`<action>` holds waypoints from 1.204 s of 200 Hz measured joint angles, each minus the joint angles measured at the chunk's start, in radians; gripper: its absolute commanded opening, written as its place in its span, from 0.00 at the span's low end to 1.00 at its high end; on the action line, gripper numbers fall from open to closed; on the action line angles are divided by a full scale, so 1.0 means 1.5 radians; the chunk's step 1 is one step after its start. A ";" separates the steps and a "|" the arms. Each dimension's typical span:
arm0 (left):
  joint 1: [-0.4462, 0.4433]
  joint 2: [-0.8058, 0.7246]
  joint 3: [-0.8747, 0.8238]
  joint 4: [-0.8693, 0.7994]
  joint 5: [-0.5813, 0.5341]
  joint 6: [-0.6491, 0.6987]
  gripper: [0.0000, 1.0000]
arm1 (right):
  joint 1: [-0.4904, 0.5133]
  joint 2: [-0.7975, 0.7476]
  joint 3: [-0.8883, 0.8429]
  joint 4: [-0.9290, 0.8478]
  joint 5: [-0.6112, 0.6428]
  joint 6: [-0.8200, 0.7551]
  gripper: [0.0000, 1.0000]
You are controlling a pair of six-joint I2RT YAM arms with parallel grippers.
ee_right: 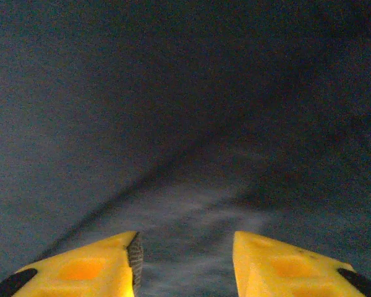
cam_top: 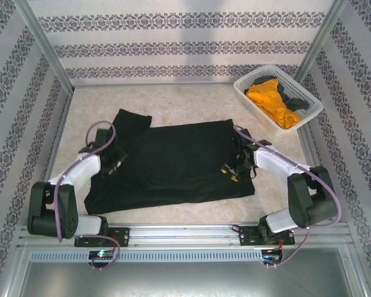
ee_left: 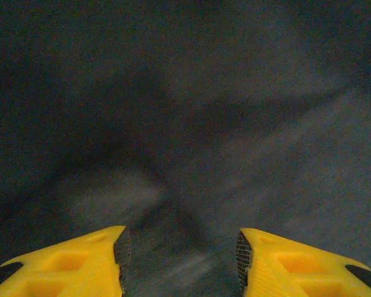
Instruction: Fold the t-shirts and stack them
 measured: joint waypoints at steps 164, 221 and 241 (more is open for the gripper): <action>0.096 0.705 0.825 0.030 0.005 0.199 0.52 | -0.090 0.314 0.455 0.091 -0.010 -0.196 0.51; 0.065 0.770 0.921 -0.055 -0.032 0.233 0.48 | -0.103 0.348 0.478 0.072 -0.007 -0.196 0.51; 0.064 0.752 0.889 -0.050 -0.037 0.233 0.43 | -0.108 0.354 0.480 0.070 -0.004 -0.195 0.51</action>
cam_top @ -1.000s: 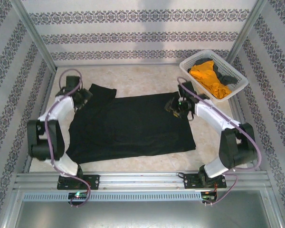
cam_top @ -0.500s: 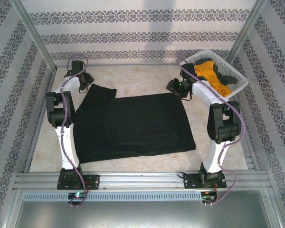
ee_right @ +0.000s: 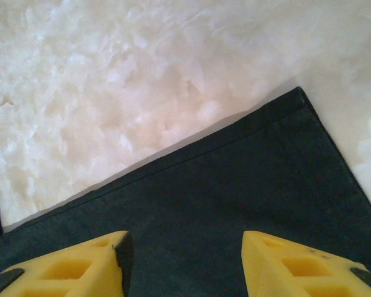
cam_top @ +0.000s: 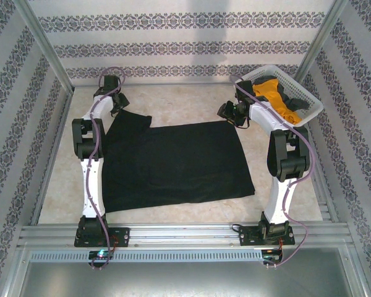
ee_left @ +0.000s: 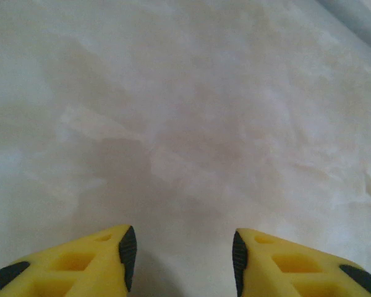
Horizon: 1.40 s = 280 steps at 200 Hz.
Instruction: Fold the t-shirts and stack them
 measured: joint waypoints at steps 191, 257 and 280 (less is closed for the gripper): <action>-0.016 -0.235 -0.318 0.036 0.036 0.032 0.00 | 0.009 0.141 0.091 -0.014 0.232 0.058 0.50; 0.007 -0.316 -0.483 0.086 0.083 0.017 0.00 | 0.009 0.194 0.167 -0.041 0.199 0.045 0.45; 0.011 -0.320 -0.484 0.095 0.092 0.017 0.00 | 0.009 0.218 0.208 -0.076 0.199 0.042 0.42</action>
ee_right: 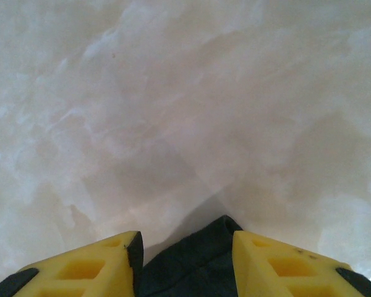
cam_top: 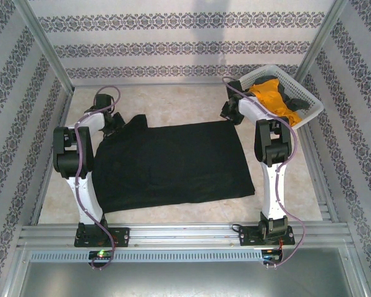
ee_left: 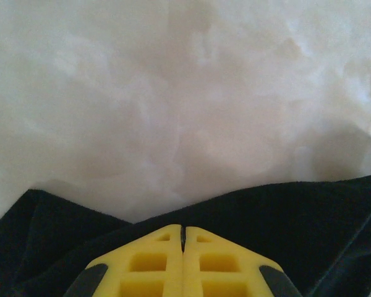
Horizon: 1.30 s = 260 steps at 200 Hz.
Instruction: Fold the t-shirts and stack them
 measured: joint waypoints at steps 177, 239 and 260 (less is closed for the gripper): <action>0.004 -0.046 0.022 -0.002 0.032 -0.005 0.00 | 0.000 0.077 0.143 -0.152 0.030 -0.007 0.00; 0.004 -0.188 -0.056 -0.034 0.014 -0.039 0.00 | 0.000 -0.059 0.023 -0.105 0.014 -0.005 0.00; 0.004 -0.261 -0.102 -0.058 0.008 -0.043 0.00 | 0.000 -0.121 -0.039 -0.081 0.004 -0.002 0.00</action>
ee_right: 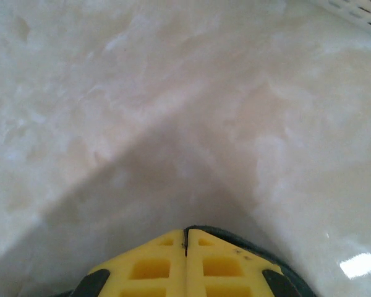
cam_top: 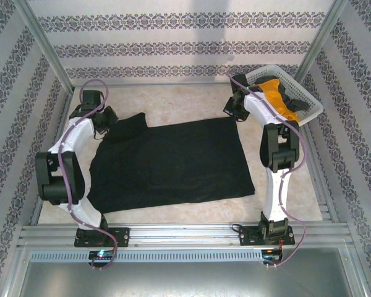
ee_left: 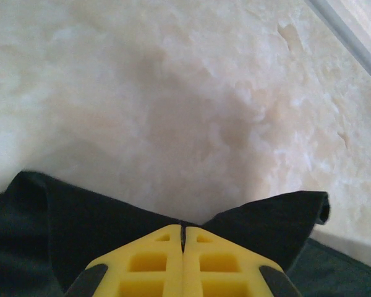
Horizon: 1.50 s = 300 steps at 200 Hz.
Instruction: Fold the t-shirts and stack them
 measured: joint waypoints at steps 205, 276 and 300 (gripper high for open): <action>0.000 -0.497 -0.236 -0.394 -0.009 -0.030 0.00 | -0.023 -0.382 -0.549 0.084 -0.038 0.014 0.00; 0.000 -0.560 -0.281 -0.446 -0.011 -0.061 0.00 | -0.027 -0.433 -0.579 0.084 -0.040 0.013 0.00; 0.000 -0.571 -0.309 -0.449 -0.011 -0.074 0.00 | -0.026 -0.433 -0.596 0.083 -0.043 0.013 0.00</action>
